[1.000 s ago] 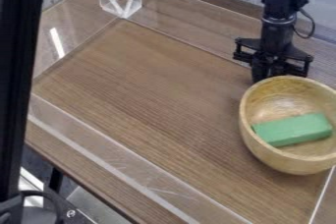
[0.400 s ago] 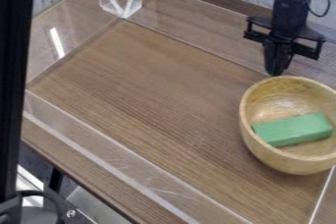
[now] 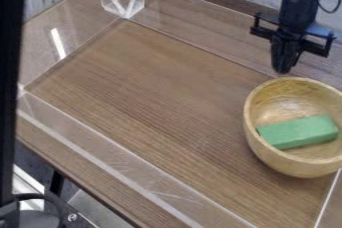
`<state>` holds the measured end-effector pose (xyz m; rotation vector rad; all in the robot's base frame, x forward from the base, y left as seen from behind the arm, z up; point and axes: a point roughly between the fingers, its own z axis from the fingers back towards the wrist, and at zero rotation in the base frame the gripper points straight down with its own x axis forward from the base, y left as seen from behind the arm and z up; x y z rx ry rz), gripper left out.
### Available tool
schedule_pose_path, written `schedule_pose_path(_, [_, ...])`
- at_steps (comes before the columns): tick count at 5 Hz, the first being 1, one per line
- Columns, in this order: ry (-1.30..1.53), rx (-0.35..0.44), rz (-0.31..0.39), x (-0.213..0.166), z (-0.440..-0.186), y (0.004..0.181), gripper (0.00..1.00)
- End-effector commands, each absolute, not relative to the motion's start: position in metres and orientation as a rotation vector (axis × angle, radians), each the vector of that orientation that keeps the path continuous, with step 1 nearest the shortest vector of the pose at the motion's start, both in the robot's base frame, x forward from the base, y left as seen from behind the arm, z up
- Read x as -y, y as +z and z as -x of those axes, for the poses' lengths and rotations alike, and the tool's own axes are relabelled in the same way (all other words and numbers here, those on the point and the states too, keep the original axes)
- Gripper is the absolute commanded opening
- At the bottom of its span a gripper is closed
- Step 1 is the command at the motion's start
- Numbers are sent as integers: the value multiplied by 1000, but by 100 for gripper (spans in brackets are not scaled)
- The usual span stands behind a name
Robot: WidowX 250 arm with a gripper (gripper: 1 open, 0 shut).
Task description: Remove the green block from inside the brown bowl and put it on the table
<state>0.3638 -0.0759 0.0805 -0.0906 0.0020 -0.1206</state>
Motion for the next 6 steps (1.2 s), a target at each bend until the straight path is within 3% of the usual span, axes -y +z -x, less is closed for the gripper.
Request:
schedule_pose_path(1, [-83, 173, 106, 60, -350, 128, 0])
schedule_pose_path(2, [-51, 249, 114, 42, -329, 146, 0])
schedule_pose_path(3, [50, 233, 141, 14, -310, 153, 0])
schedule_pose_path(4, [171, 194, 156, -27, -284, 143, 0])
schedule_pose_path(6, [105, 159, 106, -81, -227, 104, 0])
